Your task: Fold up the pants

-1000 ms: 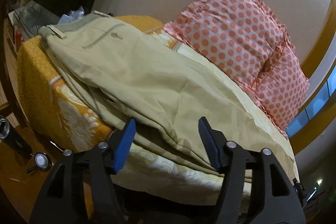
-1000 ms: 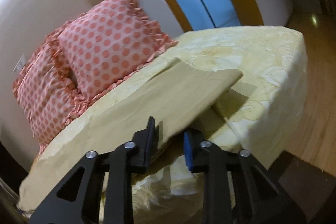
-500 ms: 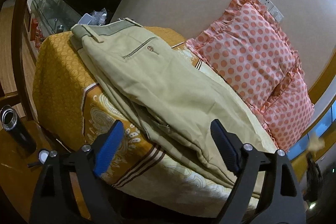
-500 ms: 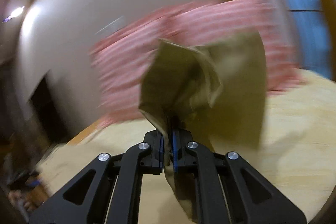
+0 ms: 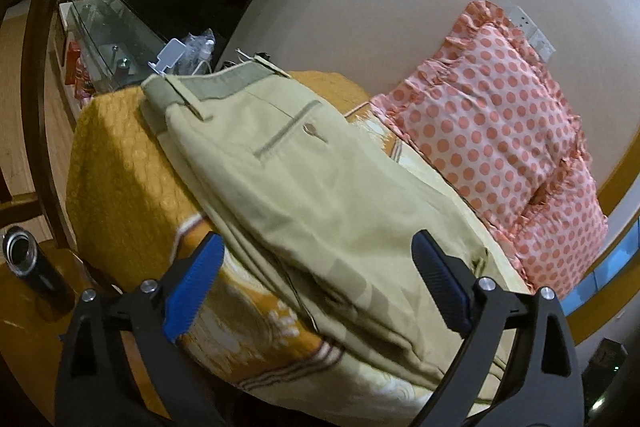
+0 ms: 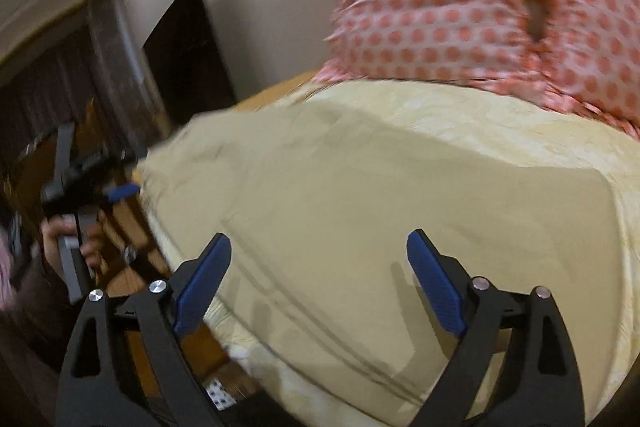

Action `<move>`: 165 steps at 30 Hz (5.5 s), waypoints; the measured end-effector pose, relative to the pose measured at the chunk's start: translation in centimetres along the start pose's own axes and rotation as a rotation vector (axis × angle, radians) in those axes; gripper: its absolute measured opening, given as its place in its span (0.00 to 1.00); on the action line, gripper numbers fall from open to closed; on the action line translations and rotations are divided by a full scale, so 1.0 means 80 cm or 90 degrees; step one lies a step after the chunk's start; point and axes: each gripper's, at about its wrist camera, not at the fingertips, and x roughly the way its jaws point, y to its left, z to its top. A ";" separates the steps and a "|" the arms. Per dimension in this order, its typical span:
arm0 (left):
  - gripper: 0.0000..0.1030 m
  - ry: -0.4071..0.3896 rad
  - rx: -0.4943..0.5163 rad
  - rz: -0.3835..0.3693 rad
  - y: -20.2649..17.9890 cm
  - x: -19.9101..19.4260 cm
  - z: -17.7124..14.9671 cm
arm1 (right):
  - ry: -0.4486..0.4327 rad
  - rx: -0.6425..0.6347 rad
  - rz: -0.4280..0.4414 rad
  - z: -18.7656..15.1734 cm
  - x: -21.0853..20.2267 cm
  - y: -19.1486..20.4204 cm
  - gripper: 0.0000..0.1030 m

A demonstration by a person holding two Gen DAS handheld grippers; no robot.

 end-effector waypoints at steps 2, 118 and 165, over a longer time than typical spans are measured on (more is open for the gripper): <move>0.91 -0.003 -0.006 0.002 0.003 0.004 0.005 | -0.007 0.031 0.002 0.001 -0.002 -0.009 0.91; 0.98 0.176 0.493 -0.039 -0.275 0.068 -0.176 | 0.061 0.078 -0.390 -0.021 -0.010 -0.073 0.99; 0.98 0.114 0.507 -0.039 -0.268 0.058 -0.192 | 0.016 0.085 -0.410 -0.030 -0.012 -0.070 0.99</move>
